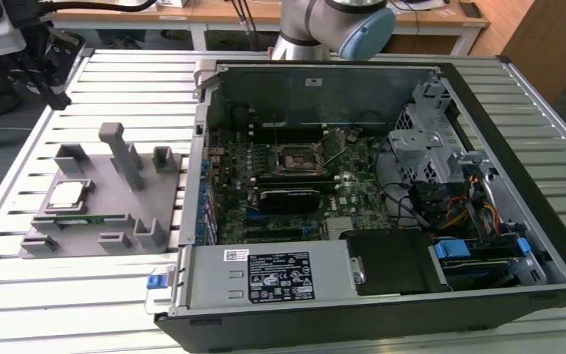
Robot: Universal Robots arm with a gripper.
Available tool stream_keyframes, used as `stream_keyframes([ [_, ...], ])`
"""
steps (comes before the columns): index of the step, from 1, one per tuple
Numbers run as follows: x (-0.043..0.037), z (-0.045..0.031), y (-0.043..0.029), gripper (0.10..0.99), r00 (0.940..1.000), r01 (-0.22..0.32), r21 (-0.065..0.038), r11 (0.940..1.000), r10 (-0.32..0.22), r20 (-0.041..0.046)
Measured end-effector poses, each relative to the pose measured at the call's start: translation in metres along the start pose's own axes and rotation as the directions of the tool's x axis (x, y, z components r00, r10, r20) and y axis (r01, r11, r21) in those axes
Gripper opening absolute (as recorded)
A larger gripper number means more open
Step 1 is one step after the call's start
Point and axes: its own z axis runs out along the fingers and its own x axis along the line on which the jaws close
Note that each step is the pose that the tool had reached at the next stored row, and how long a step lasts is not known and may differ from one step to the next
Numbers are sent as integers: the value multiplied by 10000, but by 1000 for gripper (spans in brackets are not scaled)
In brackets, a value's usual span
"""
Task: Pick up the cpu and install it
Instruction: 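Reach for the cpu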
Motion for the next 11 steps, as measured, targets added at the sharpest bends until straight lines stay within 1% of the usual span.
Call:
stream_keyframes([
  [4, 114, 5, -9, 106, 10000, 0, 1, 10000, 0, -1],
  [11, 289, 10, -22, 106, 10000, -1, 1, 10000, 1, -7],
])
